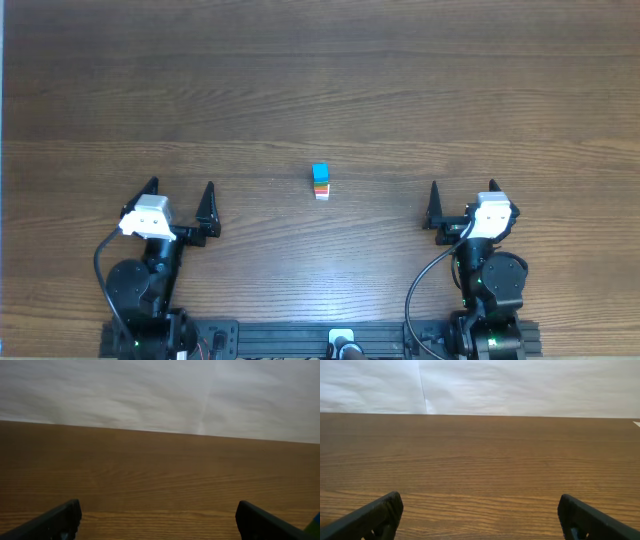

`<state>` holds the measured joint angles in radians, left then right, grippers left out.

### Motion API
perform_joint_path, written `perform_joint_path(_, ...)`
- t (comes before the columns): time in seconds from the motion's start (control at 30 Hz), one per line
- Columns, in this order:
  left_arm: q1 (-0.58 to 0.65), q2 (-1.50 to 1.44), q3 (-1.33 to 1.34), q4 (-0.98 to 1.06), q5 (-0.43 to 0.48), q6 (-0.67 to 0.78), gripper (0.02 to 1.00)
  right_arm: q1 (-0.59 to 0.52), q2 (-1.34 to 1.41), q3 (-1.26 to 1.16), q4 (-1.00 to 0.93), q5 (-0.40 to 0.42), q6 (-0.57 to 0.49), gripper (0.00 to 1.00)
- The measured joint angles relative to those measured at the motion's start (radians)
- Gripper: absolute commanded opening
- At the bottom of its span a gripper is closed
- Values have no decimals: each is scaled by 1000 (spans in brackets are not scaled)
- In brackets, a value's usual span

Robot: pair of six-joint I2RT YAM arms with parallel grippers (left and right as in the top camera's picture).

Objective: Stack Cubes

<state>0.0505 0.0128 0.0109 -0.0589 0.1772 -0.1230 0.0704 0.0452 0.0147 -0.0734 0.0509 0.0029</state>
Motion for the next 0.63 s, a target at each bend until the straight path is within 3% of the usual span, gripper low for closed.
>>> perform_joint_path(0.63, -9, 0, 0, 0, 0, 0, 1000, 0, 0, 0, 0, 0, 0, 991)
